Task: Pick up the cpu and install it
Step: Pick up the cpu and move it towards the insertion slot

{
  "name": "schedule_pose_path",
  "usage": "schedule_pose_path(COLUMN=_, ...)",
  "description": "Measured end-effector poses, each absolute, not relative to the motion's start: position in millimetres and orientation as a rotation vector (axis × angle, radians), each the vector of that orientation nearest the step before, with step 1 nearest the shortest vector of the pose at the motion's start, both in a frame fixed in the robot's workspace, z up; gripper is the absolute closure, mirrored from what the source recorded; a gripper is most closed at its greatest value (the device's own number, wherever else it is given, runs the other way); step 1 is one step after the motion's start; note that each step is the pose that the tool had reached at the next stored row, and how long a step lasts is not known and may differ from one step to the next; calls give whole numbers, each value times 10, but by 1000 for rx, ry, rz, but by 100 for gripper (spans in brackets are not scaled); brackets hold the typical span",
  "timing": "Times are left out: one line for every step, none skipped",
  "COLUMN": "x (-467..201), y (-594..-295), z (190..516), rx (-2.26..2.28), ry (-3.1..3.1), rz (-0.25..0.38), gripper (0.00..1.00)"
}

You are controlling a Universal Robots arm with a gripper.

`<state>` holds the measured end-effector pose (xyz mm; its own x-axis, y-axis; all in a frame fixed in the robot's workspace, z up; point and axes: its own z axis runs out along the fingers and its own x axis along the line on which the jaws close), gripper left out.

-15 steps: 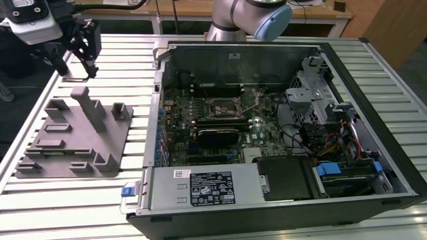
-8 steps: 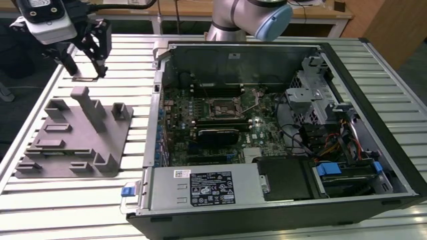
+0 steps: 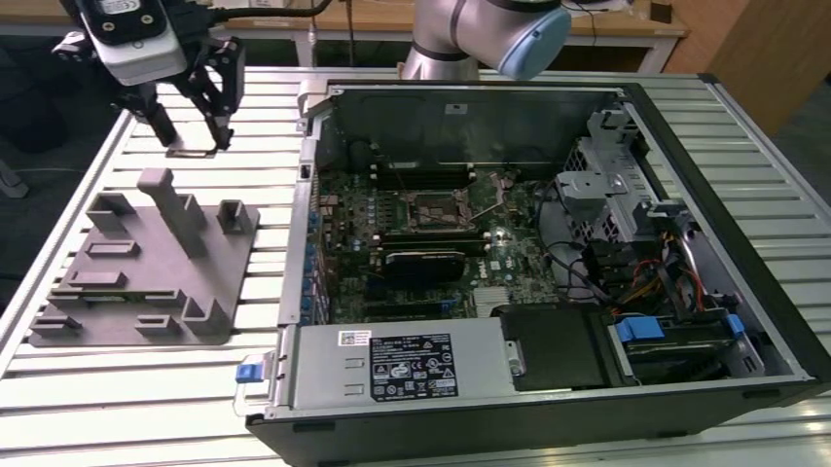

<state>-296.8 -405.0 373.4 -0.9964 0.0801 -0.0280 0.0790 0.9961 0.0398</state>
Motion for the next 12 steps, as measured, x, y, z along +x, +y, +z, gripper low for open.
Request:
schedule_pose_path(x=-2939, y=-4049, z=3734, rx=124, ry=3109, rz=60, gripper=45)
schedule_pose_path(x=-2911, y=-4048, z=3734, rx=124, ry=3109, rz=60, gripper=45)
schedule_pose_path(x=-2883, y=-4046, z=3733, rx=124, ry=3109, rz=60, gripper=45)
schedule_pose_path(x=-2856, y=-4045, z=3732, rx=124, ry=3109, rz=60, gripper=45)
schedule_pose_path(x=-2829, y=-4043, z=3732, rx=124, ry=3109, rz=60, gripper=45)
schedule_pose_path(x=-2800, y=-4041, z=3732, rx=124, ry=3109, rz=60, gripper=45)
schedule_pose_path(x=-2774, y=-4040, z=3731, rx=124, ry=3109, rz=60, gripper=45)
schedule_pose_path(x=-2748, y=-4038, z=3730, rx=124, ry=3109, rz=60, gripper=45)
schedule_pose_path(x=-2722, y=-4037, z=3730, rx=124, ry=3109, rz=60, gripper=45)
schedule_pose_path(x=-2696, y=-4036, z=3730, rx=124, ry=3109, rz=60, gripper=45)
schedule_pose_path(x=-2670, y=-4034, z=3729, rx=124, ry=3109, rz=60, gripper=45)
schedule_pose_path(x=-2644, y=-4033, z=3729, rx=124, ry=3109, rz=60, gripper=45)
